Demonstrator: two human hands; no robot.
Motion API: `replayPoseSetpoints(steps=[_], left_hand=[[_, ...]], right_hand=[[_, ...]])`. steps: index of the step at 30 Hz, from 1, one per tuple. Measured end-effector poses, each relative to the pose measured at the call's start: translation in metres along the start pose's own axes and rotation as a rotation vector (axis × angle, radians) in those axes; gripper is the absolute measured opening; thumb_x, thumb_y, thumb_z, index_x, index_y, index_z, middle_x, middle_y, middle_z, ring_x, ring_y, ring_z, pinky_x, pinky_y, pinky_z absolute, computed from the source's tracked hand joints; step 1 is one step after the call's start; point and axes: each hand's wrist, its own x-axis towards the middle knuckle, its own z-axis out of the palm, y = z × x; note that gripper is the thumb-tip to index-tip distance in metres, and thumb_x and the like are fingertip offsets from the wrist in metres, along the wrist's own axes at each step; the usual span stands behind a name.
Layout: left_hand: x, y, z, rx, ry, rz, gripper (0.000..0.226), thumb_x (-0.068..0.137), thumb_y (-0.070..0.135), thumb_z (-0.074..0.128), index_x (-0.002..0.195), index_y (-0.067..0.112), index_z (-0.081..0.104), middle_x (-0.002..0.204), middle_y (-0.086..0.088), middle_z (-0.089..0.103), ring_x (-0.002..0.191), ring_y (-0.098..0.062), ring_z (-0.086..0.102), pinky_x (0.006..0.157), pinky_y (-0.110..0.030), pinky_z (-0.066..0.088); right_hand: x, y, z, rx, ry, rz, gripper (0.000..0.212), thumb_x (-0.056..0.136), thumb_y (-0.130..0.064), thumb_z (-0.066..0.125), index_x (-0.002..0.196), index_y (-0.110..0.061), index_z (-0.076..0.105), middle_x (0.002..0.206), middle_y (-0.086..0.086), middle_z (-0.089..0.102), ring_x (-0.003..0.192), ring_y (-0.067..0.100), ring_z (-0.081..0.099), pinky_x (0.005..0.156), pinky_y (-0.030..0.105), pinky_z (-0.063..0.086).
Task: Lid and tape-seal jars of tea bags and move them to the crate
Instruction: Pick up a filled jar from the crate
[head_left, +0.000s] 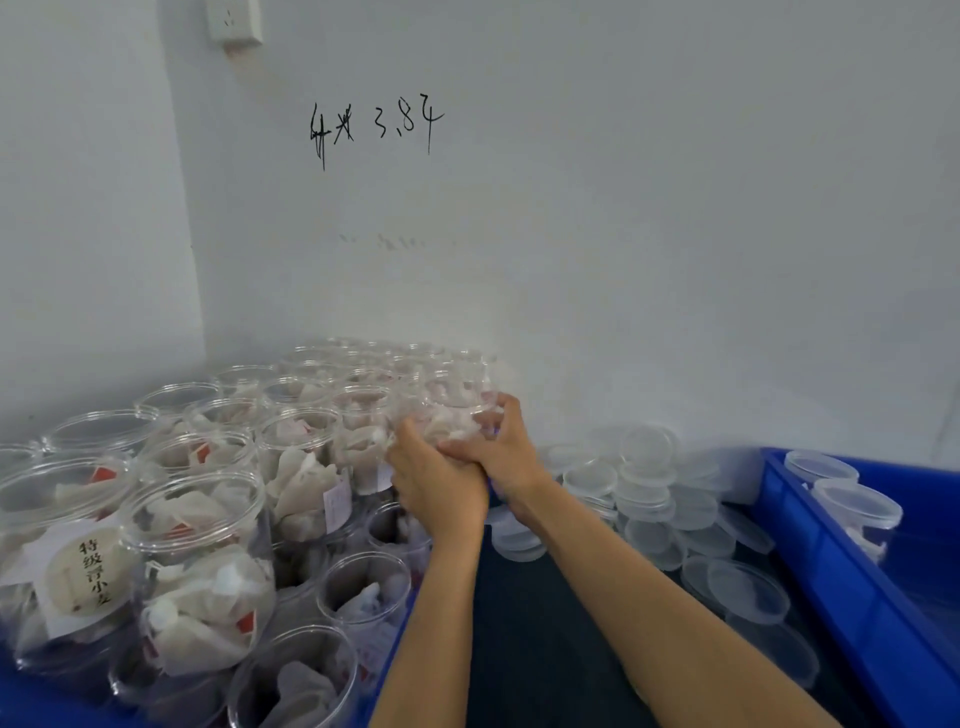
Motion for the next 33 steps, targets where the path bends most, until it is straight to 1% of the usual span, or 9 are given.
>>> replayPoseSetpoints(steps=[6,10,13,15,20,24,29,31,33], left_hand=[[-0.052,0.016,0.016,-0.204,-0.251,0.214,0.059,0.084,0.005,0.063,0.131,0.018,0.031,0.126,-0.005,0.046,0.089,-0.014,0.057,0.059,-0.015,0.045],[-0.087,-0.014,0.028,-0.259,-0.560,0.060,0.059,0.079,0.019,0.069,0.110,0.038,0.022,0.107,0.016,0.056,0.076,-0.009,0.065,0.049,-0.018,0.048],[-0.107,-0.049,0.036,-0.201,-0.648,-0.035,0.061,0.077,0.019,0.073,0.106,0.042,0.024,0.097,0.011,0.064,0.069,-0.006,0.068,0.052,-0.024,0.053],[-0.116,-0.069,0.038,-0.146,-0.667,-0.062,0.062,0.080,0.019,0.074,0.105,0.045,0.024,0.097,0.011,0.065,0.068,0.000,0.067,0.051,-0.017,0.050],[-0.119,-0.096,0.035,-0.074,-0.700,-0.106,0.065,0.080,0.022,0.076,0.112,0.038,0.022,0.103,0.007,0.062,0.074,-0.007,0.066,0.044,-0.011,0.045],[-0.119,-0.107,0.034,-0.112,-0.702,-0.101,0.070,0.077,0.021,0.080,0.114,0.040,0.023,0.106,0.010,0.058,0.078,-0.009,0.066,0.047,-0.014,0.048],[-0.119,-0.122,0.030,-0.188,-0.743,-0.074,0.087,0.066,0.018,0.089,0.120,0.040,0.025,0.118,0.018,0.050,0.096,-0.002,0.061,0.068,-0.026,0.058],[-0.119,-0.127,0.029,-0.204,-0.755,-0.052,0.092,0.060,0.019,0.092,0.123,0.038,0.027,0.119,0.019,0.051,0.098,0.006,0.059,0.075,-0.020,0.053],[-0.118,-0.131,0.030,-0.228,-0.755,-0.040,0.093,0.059,0.015,0.093,0.121,0.040,0.030,0.120,0.017,0.053,0.096,0.011,0.057,0.073,-0.014,0.051]], right_hand=[[-0.060,-0.018,-0.059,-0.033,0.185,-0.166,0.074,0.073,-0.007,0.082,0.129,-0.022,0.035,0.117,0.000,0.050,0.102,0.008,0.058,0.073,0.017,0.054],[-0.098,0.016,-0.092,-0.072,0.262,-0.075,0.077,0.071,-0.001,0.082,0.130,-0.018,0.035,0.118,0.008,0.056,0.101,0.017,0.064,0.059,0.021,0.055],[-0.116,0.052,-0.103,-0.103,0.293,0.021,0.081,0.070,0.002,0.081,0.133,-0.017,0.035,0.122,0.009,0.059,0.107,0.022,0.064,0.075,0.032,0.058],[-0.123,0.076,-0.106,-0.082,0.295,0.073,0.079,0.069,0.005,0.081,0.131,-0.016,0.037,0.124,0.011,0.059,0.110,0.024,0.062,0.090,0.042,0.055],[-0.135,0.114,-0.105,-0.066,0.259,0.114,0.073,0.072,0.000,0.082,0.128,-0.022,0.041,0.124,0.006,0.057,0.108,0.013,0.062,0.091,0.035,0.055],[-0.138,0.124,-0.105,-0.099,0.214,0.076,0.072,0.074,0.002,0.079,0.130,-0.023,0.041,0.123,0.000,0.058,0.105,-0.003,0.059,0.084,0.016,0.050],[-0.145,0.121,-0.119,-0.105,0.077,0.074,0.061,0.084,-0.004,0.072,0.135,-0.023,0.043,0.127,-0.003,0.059,0.117,0.005,0.057,0.092,0.022,0.049],[-0.146,0.121,-0.136,-0.129,0.157,0.075,0.038,0.092,-0.009,0.063,0.125,-0.025,0.053,0.122,-0.002,0.062,0.115,0.011,0.059,0.086,0.018,0.050],[-0.144,0.124,-0.161,-0.243,0.384,0.066,0.025,0.093,-0.009,0.060,0.111,-0.026,0.058,0.113,-0.003,0.063,0.110,0.013,0.060,0.079,0.016,0.049]])
